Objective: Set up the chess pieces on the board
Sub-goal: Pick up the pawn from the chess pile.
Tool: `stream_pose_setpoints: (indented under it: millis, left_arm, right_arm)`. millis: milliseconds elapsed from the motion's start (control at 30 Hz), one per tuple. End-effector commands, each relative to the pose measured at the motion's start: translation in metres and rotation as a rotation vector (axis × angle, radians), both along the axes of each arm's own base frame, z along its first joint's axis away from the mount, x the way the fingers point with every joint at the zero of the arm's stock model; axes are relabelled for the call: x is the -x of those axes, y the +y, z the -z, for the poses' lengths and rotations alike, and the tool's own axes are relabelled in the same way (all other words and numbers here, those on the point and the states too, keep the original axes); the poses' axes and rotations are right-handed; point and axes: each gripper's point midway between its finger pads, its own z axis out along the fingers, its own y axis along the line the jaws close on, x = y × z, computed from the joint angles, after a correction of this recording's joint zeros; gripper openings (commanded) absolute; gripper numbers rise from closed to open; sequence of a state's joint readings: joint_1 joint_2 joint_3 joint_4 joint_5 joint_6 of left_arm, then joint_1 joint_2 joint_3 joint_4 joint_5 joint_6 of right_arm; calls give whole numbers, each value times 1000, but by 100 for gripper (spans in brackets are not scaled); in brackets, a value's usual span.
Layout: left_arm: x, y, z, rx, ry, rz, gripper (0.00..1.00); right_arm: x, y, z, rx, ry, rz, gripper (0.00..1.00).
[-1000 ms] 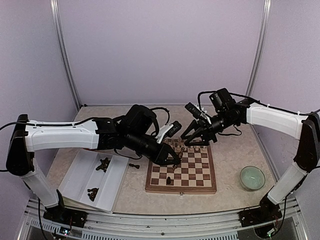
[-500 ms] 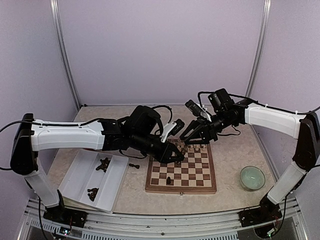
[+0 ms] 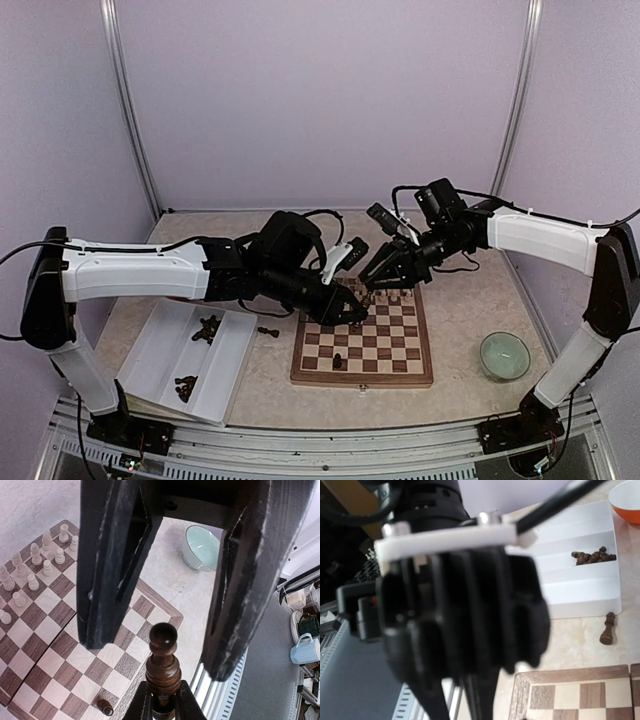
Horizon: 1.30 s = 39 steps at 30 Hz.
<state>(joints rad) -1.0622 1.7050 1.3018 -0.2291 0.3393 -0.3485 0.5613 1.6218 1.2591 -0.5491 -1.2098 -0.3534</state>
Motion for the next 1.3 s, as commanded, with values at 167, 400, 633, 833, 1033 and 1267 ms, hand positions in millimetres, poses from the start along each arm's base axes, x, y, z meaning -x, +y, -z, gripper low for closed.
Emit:
stream_pose_setpoints:
  millis: [167, 400, 633, 833, 1033, 1267]
  left_arm:
    - [-8, 1, -27, 44, -63, -24, 10]
    - [-9, 2, -29, 49, -63, -32, 10]
    - [-10, 5, -30, 51, -75, -46, 10]
    - [-11, 6, -31, 59, -77, -51, 10]
    - [-8, 5, -12, 24, -43, -29, 10]
    - [-7, 10, 17, -29, -3, -20, 10]
  right_arm:
    - [2, 0, 11, 22, 14, -1, 29]
    - [1, 0, 15, 29, 23, 1, 27]
    - [0, 1, 19, 36, 32, 2, 23]
    - [-1, 1, 23, 45, 37, 5, 8]
    - [-17, -4, 9, 55, -45, 48, 0]
    - [-41, -42, 19, 209, -290, 184, 0]
